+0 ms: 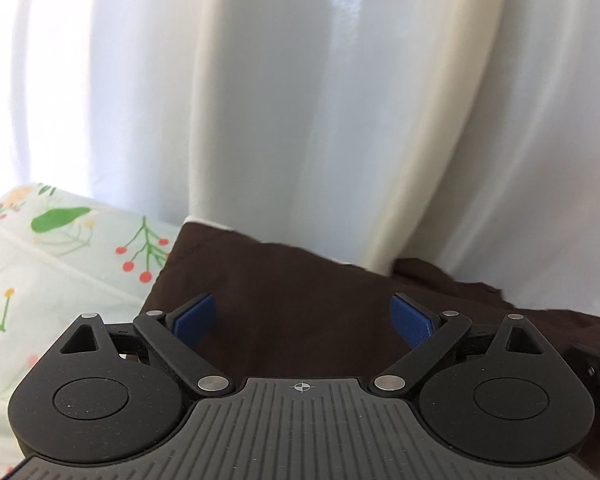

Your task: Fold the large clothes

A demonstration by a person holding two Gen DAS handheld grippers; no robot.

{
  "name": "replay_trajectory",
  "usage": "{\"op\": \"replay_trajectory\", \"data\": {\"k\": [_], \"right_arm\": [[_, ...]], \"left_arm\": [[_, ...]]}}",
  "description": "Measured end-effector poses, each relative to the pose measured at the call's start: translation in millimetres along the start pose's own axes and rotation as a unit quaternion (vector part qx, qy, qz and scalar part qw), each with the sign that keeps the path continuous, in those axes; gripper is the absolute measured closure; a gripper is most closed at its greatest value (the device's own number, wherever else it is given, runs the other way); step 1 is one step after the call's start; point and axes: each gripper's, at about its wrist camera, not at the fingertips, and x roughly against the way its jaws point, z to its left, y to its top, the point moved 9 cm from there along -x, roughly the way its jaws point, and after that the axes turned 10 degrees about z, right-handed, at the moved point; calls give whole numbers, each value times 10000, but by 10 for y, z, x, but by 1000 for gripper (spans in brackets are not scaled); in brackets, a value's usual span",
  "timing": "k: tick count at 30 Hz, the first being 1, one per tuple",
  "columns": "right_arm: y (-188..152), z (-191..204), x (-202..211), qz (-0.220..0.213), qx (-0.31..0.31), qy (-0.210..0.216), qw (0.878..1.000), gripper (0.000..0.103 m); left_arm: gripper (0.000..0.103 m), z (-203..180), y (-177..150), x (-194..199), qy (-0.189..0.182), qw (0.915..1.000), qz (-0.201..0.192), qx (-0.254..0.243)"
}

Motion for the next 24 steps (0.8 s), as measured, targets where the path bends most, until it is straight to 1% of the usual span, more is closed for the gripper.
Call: {"op": "replay_trajectory", "data": {"k": [1, 2, 3, 5, 8, 10, 13, 14, 15, 17, 19, 22, 24], "right_arm": [[-127, -64, -69, 83, 86, -144, 9998, 103], [-225, -89, -129, 79, 115, -139, 9998, 103], [-257, -94, -144, 13, 109, -123, 9999, 103], [-254, -81, -150, 9, 150, -156, 9998, 103], [-283, -128, -126, 26, 24, -23, 10000, 103], [-285, -142, -120, 26, -26, 32, 10000, 103], [-265, -135, -87, -2, 5, 36, 10000, 103], [-255, -135, -25, -25, 27, 41, 10000, 103], [-255, -143, 62, -73, 0, 82, 9999, 103], [-295, -147, 230, -165, -163, 339, 9992, 103], [-409, -146, 335, -171, -196, 429, 9987, 103], [-593, -90, 271, -98, 119, 243, 9996, 103], [-574, -86, 227, -17, 106, 240, 9997, 103]], "left_arm": [[5, 61, -30, -80, 1, 9999, -44, 106], [4, 98, -83, -158, -77, 9998, -61, 174], [1, 125, -128, -237, -154, 9997, -41, 180], [0, 99, -204, -327, -74, 9999, -74, -9], [0, 113, -226, -413, -12, 9999, 98, -80], [0, 146, -228, -431, -117, 9998, 130, 19], [0, 129, -202, -479, -107, 9998, 139, -10], [0, 136, -190, -430, -98, 9998, 143, -29], [0, 140, -191, -427, -103, 9998, 145, -25], [0, 83, -192, -350, -128, 9998, 128, -1], [0, 83, -194, -351, -105, 9999, 133, -14], [0, 86, -196, -345, -69, 9999, 133, -55], [0, 87, -190, -352, -34, 9998, 151, -87]]}}
